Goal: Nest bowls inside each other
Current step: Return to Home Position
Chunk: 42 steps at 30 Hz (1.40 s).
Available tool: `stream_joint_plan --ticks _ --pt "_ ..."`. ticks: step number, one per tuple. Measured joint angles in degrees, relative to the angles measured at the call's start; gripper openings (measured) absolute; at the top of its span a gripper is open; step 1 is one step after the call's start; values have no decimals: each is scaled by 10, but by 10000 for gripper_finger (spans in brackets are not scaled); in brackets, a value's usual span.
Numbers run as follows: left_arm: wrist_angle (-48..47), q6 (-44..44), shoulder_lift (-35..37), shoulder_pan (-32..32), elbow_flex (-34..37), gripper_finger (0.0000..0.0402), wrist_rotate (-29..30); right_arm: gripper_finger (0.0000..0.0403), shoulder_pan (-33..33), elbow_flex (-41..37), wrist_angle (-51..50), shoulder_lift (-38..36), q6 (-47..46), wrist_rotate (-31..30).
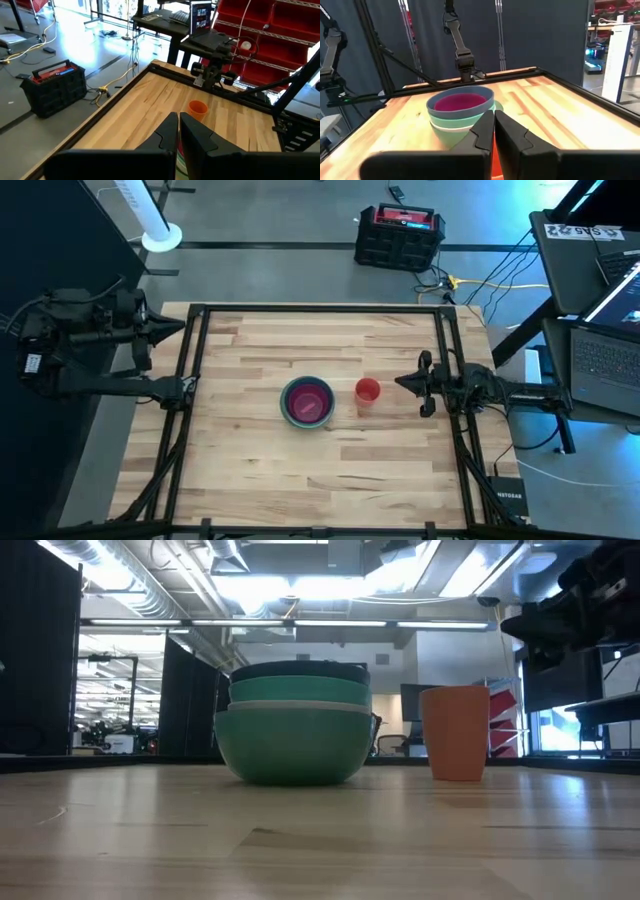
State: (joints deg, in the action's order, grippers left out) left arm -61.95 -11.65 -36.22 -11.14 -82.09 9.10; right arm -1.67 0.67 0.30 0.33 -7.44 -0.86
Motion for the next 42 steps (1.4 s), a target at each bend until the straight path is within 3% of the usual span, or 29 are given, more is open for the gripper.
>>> stream_joint_plan --ticks 5,9,15,20,34,42 --pt "17 0 13 0 31 0 0 1 -6 0 -3 0 0 1" --pt "98 7 100 0 152 0 0 1 -6 0 -4 0 0 4" --pt "292 21 275 0 347 0 -11 1 -6 0 -4 0 0 4" --pt "399 28 356 0 473 0 -28 1 -6 0 -4 1 0 4" --pt "629 50 355 0 679 0 -77 1 -6 0 -4 0 0 4" --pt "691 80 355 0 742 0 -96 1 -6 0 -4 1 0 4"
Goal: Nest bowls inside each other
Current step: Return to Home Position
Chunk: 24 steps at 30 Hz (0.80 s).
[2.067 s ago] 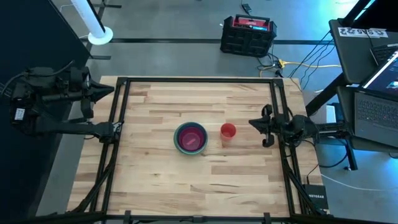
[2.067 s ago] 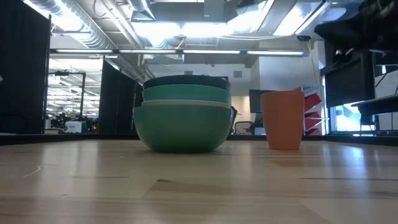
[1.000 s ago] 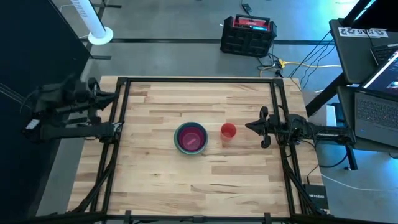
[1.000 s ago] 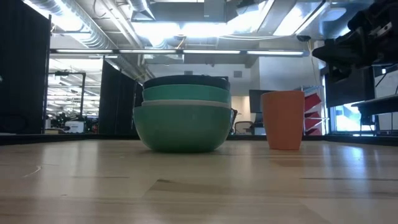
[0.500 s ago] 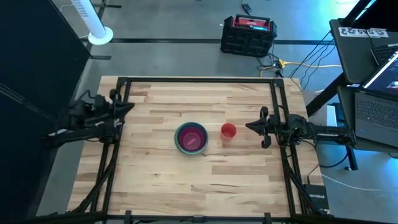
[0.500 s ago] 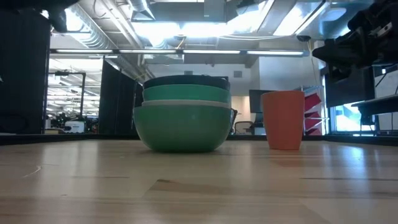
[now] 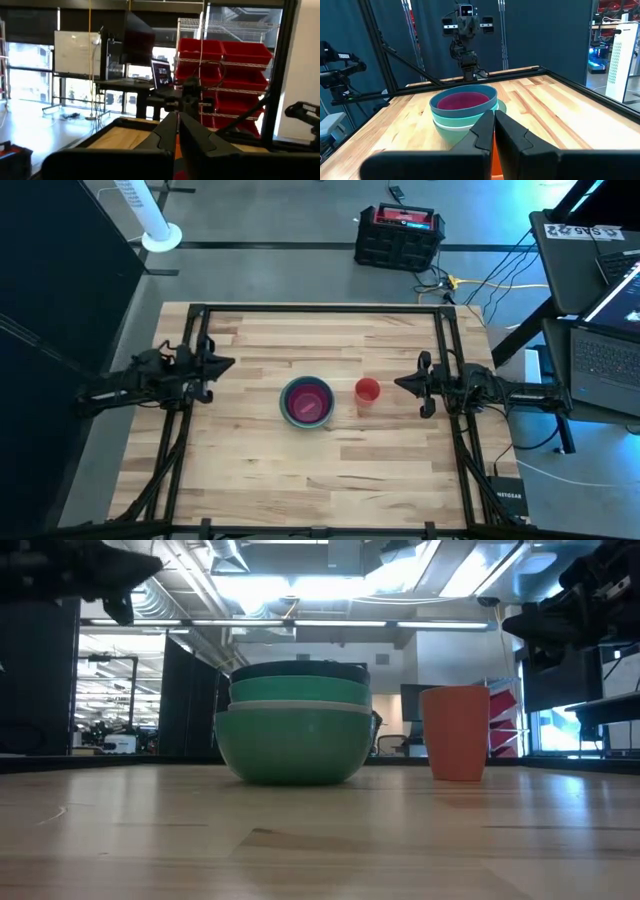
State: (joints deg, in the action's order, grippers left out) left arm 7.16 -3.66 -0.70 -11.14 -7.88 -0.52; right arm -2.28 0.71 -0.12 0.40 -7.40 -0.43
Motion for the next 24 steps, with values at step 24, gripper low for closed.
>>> stream_joint_plan --ticks 24 --pt "-61 105 2 0 74 0 43 1 0 0 0 0 0 0"
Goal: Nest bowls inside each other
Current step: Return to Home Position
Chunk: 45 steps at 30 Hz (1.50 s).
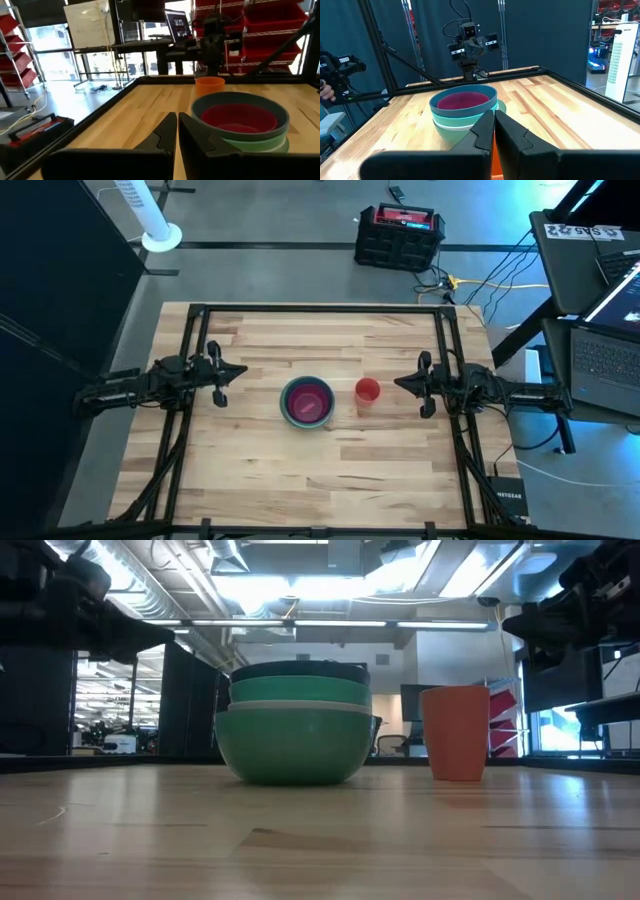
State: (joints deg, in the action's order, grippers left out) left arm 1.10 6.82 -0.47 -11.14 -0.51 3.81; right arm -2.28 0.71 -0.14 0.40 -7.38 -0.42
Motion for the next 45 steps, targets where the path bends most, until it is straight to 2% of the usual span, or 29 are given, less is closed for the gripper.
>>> stream_joint_plan --ticks 11,45 --pt "0 -37 0 0 0 0 0 1 0 0 0 0 0 0" --pt "0 -38 0 4 0 0 0 1 0 0 0 0 0 0"
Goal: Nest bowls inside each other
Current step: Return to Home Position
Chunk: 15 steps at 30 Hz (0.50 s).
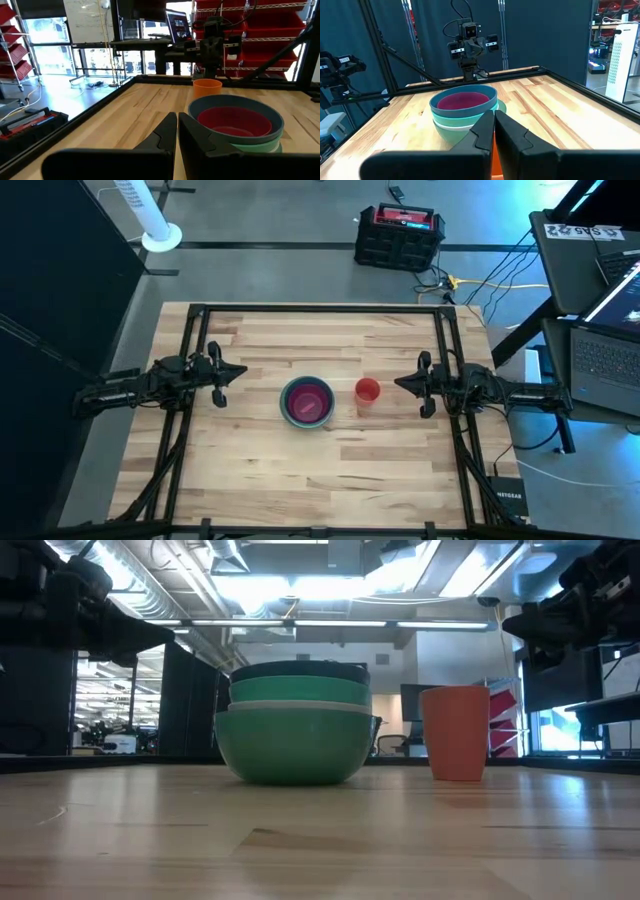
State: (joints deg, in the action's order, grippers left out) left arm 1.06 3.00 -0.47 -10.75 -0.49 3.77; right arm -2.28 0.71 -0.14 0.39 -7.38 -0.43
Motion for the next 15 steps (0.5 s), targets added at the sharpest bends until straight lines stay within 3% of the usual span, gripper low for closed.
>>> stream_joint_plan --ticks 15 --pt "0 0 0 106 0 0 0 1 0 0 0 0 0 0"
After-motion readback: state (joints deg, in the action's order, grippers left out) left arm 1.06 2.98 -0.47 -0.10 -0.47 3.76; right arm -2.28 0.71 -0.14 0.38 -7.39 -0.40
